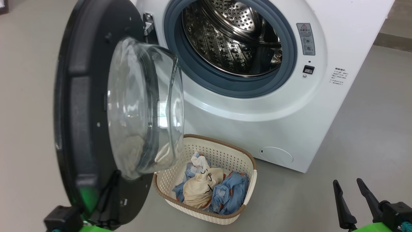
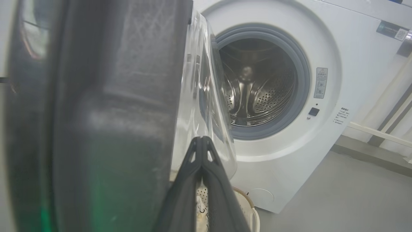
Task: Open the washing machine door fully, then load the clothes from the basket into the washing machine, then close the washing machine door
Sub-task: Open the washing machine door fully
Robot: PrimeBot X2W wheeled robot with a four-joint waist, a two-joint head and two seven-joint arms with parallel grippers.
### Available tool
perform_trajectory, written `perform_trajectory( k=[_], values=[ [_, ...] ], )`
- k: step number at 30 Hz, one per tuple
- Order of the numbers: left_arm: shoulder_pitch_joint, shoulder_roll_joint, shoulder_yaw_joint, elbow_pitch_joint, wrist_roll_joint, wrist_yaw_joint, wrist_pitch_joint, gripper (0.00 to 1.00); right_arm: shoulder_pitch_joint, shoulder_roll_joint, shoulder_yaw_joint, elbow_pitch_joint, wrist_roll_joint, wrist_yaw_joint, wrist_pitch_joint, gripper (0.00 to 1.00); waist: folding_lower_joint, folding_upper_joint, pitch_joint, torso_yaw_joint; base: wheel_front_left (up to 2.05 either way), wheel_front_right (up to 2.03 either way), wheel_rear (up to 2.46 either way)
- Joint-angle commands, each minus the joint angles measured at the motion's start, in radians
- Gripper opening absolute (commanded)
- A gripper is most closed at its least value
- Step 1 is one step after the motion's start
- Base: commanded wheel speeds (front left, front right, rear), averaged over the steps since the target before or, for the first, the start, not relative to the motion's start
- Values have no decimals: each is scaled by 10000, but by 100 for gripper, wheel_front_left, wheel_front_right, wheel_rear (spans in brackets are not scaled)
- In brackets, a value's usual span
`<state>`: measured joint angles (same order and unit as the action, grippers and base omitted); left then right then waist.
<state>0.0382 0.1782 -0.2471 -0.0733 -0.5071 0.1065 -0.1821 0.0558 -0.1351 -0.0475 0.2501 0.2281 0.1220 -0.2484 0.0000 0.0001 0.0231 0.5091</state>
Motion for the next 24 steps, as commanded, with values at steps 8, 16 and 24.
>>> perform_trajectory(
  k=[8, 16, 24],
  values=[
    [-206, 664, 1467, -377, -72, 596, -307, 0, -220, -262, 263, -275, -134, 87, -134, 100, 0, -1, 182, 28, 0, 0, 0],
    [-807, 1054, 2367, 230, -190, 729, -538, 0, -410, -404, 311, -277, -153, 87, -134, 100, 0, -1, 462, 90, 0, 0, 0],
    [-1522, 1298, 3055, 1176, -271, 686, -704, 0, -554, -513, 359, -298, -160, 87, -134, 100, 0, -1, 694, 121, 0, 0, 0]
  ],
)
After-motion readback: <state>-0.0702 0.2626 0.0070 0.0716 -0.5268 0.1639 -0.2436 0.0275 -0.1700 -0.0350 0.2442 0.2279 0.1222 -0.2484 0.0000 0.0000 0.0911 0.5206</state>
